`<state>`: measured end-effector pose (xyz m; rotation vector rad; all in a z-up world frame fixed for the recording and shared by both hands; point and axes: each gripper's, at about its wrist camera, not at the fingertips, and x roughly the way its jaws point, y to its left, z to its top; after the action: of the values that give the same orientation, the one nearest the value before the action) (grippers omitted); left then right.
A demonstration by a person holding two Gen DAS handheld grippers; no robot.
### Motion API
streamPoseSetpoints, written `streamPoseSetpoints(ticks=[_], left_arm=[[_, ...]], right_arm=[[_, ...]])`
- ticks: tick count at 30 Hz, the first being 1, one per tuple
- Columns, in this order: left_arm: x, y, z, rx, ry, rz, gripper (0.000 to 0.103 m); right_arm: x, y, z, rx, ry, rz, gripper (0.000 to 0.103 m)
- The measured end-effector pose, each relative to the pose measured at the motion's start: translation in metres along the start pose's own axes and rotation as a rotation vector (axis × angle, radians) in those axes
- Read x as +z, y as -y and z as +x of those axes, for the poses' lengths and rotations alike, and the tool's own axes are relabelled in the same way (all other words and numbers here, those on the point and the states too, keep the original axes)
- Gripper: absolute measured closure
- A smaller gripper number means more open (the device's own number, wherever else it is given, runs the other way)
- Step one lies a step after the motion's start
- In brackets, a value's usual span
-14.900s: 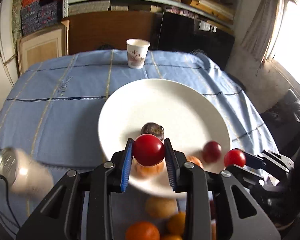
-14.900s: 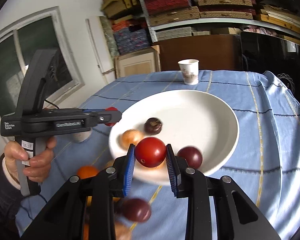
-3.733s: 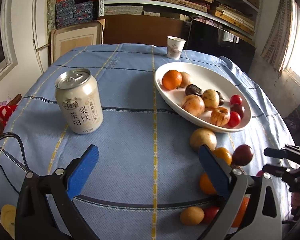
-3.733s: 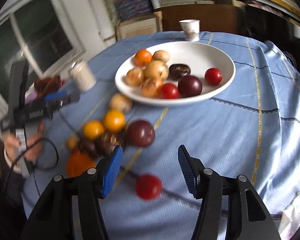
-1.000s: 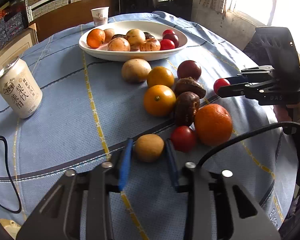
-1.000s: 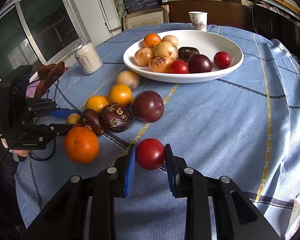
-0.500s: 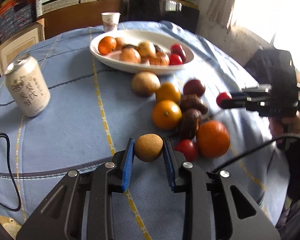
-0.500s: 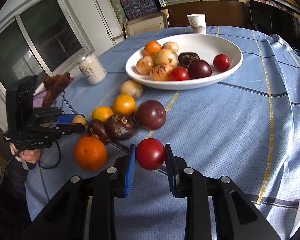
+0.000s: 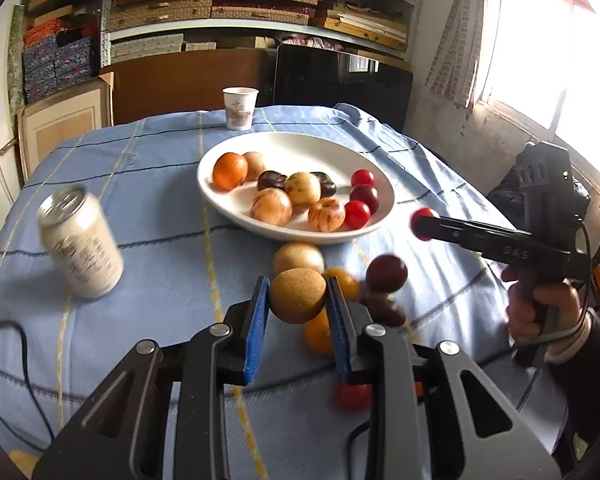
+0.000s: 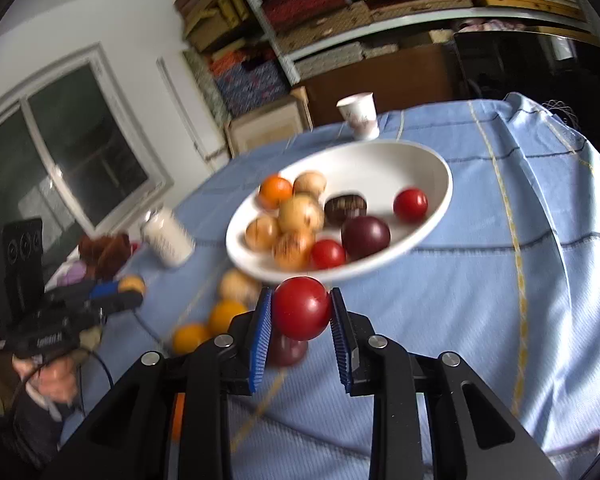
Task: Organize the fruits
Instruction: 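Release the tomato into the white plate with the right gripper while the left gripper releases the brown fruit, then grasp a large orange with the right gripper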
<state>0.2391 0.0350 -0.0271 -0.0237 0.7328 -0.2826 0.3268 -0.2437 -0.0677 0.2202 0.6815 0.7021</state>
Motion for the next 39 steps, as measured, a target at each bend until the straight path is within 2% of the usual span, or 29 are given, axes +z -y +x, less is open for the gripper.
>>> streamPoseSetpoints(ticks=[5,9,12,13,14,15,17,19,21,24,27,30,34,39], left_arm=[[0.043,0.006,0.026,0.054,0.006,0.035,0.075],[0.081,-0.006,0.066,0.091,-0.03,-0.017,0.075],[0.096,-0.013,0.087,0.113,-0.057,-0.031,0.072],[0.101,-0.016,0.093,0.115,-0.07,-0.04,0.056],[0.105,-0.019,0.097,0.121,-0.075,-0.053,0.038],[0.107,-0.021,0.097,0.133,-0.061,-0.068,0.032],[0.108,-0.023,0.092,0.139,-0.026,-0.079,0.016],[0.104,-0.024,0.079,0.147,0.014,-0.102,0.006],[0.097,-0.024,0.064,0.148,0.045,-0.121,0.005],[0.081,-0.022,0.041,0.143,0.048,-0.142,0.005],[0.06,-0.022,0.022,0.138,0.066,-0.148,0.005],[0.034,-0.024,0.011,0.187,0.091,-0.147,0.005],[0.014,-0.036,0.009,0.261,0.052,-0.179,0.005],[0.004,-0.054,0.0,0.259,0.045,-0.27,0.005]], right_arm=[[0.025,-0.004,0.029,-0.048,0.036,0.009,0.074],[0.038,0.005,0.048,-0.041,0.029,0.059,0.074],[0.046,0.009,0.059,-0.025,0.028,0.07,0.072],[0.048,0.009,0.062,-0.029,0.027,0.068,0.072],[0.049,0.01,0.063,-0.03,0.025,0.07,0.065],[0.049,0.011,0.062,-0.024,0.02,0.077,0.049],[0.048,0.01,0.055,-0.023,0.019,0.083,0.037],[0.048,0.007,0.047,-0.013,0.012,0.076,0.031],[0.047,0.0,0.036,-0.027,0.018,0.064,0.016],[0.045,-0.014,0.021,-0.074,0.052,0.022,0.004],[0.039,-0.027,0.012,-0.094,0.038,-0.016,0.004],[0.027,-0.034,0.004,-0.049,0.011,-0.049,0.004],[0.008,-0.044,0.0,-0.025,-0.075,-0.104,0.004],[-0.02,-0.063,-0.002,0.034,-0.184,-0.159,0.004]])
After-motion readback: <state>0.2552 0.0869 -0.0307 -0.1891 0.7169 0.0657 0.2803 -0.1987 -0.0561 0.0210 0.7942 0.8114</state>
